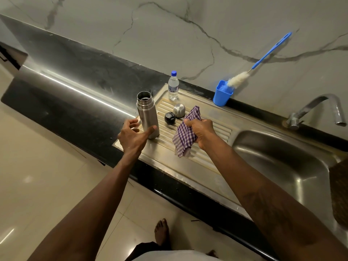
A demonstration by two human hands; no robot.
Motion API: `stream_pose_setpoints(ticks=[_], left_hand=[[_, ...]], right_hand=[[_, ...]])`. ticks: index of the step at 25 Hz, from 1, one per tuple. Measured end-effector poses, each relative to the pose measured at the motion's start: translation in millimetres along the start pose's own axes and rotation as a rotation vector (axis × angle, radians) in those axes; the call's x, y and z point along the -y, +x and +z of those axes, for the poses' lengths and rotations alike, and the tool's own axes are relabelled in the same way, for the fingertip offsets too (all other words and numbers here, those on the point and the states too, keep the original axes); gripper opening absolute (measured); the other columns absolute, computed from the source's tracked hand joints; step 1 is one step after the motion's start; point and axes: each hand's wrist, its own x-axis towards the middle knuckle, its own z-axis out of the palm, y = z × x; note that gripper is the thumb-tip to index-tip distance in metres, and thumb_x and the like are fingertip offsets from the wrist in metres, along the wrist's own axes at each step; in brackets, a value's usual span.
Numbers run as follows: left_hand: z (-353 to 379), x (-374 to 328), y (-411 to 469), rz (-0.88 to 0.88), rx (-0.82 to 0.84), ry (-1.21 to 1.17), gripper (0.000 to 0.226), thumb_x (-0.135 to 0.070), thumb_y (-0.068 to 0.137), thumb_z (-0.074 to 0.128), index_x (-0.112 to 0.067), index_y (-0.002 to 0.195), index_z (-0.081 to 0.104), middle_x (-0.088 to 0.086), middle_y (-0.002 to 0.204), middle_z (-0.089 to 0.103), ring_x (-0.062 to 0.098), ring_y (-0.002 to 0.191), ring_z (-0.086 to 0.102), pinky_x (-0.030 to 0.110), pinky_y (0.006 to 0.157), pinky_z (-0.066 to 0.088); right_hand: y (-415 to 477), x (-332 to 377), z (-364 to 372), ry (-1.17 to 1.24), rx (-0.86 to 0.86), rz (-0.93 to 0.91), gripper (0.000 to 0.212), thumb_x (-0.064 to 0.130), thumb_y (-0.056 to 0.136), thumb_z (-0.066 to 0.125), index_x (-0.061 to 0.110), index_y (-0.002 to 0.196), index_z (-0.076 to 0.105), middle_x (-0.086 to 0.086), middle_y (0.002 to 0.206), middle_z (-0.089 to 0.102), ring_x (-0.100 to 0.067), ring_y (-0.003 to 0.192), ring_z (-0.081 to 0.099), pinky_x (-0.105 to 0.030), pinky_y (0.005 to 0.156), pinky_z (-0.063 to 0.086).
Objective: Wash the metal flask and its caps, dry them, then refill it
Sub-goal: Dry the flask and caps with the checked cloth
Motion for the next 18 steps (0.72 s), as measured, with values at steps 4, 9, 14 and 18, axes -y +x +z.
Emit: stream_pose_setpoints(ticks=[4, 9, 14, 18], left_hand=[[16.7, -6.3, -17.9, -0.034, -0.009, 0.025, 0.064, -0.066, 0.068, 0.088, -0.020, 0.107, 0.068, -0.004, 0.102, 0.070, 0.015, 0.093, 0.067, 0.044, 0.086, 0.060], [45.8, -13.4, -37.7, -0.063, 0.031, 0.007, 0.048, -0.059, 0.069, 0.090, -0.019, 0.089, 0.073, -0.006, 0.085, 0.072, 0.010, 0.080, 0.070, 0.038, 0.079, 0.063], [89.9, -32.8, -41.2, 0.001, 0.112, 0.081, 0.054, -0.039, 0.084, 0.086, -0.012, 0.128, 0.070, 0.005, 0.114, 0.076, 0.013, 0.095, 0.073, 0.026, 0.084, 0.060], [128.3, -49.1, -16.9, 0.106, 0.161, 0.243, 0.055, -0.032, 0.084, 0.082, -0.015, 0.131, 0.058, 0.010, 0.126, 0.066, 0.028, 0.113, 0.066, 0.038, 0.099, 0.055]], right_hand=[[-5.8, -5.6, -16.5, -0.015, 0.009, 0.002, 0.022, 0.011, 0.087, 0.078, 0.015, 0.092, 0.057, -0.009, 0.098, 0.072, -0.026, 0.088, 0.073, -0.044, 0.077, 0.063], [-8.2, -11.9, -37.3, -0.005, -0.004, 0.025, 0.033, 0.012, 0.087, 0.078, 0.004, 0.116, 0.064, -0.012, 0.100, 0.075, -0.026, 0.088, 0.075, -0.044, 0.079, 0.064], [-0.9, -17.2, -58.3, 0.043, -0.022, 0.051, 0.038, 0.017, 0.095, 0.070, 0.003, 0.129, 0.060, -0.013, 0.107, 0.074, -0.027, 0.092, 0.074, -0.041, 0.078, 0.063], [9.3, -16.2, -69.2, 0.087, -0.047, 0.045, 0.040, 0.024, 0.096, 0.069, 0.008, 0.132, 0.060, -0.011, 0.112, 0.073, -0.028, 0.098, 0.071, -0.046, 0.090, 0.059]])
